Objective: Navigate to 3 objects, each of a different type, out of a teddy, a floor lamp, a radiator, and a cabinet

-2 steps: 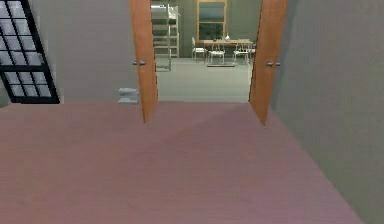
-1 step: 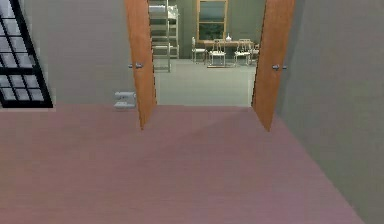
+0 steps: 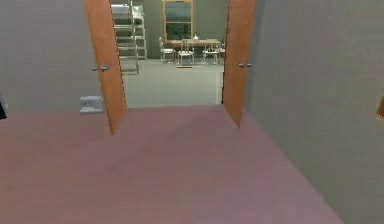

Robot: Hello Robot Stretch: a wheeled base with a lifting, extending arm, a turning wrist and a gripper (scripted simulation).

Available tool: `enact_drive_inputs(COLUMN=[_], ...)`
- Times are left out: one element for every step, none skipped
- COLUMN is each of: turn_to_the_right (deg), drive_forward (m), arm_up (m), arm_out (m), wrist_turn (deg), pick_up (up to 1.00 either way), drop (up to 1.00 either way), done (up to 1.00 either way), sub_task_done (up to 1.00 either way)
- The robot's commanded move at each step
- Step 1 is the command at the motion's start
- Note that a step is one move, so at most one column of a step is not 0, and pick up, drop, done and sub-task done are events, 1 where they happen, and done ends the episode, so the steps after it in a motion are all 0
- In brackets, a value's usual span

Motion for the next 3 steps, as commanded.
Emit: enact_drive_inputs(turn_to_the_right=[0.0,0.0,0.0], drive_forward=[1.0,1.0,1.0], arm_up=[0.0,0.0,0.0], arm_out=[0.0,0.0,0.0], wrist_turn=[0.0,0.0,0.0], pick_up=[0.0,0.0,0.0], drop=[0.0,0.0,0.0], done=[0.0,0.0,0.0], sub_task_done=[0.0,0.0,0.0])
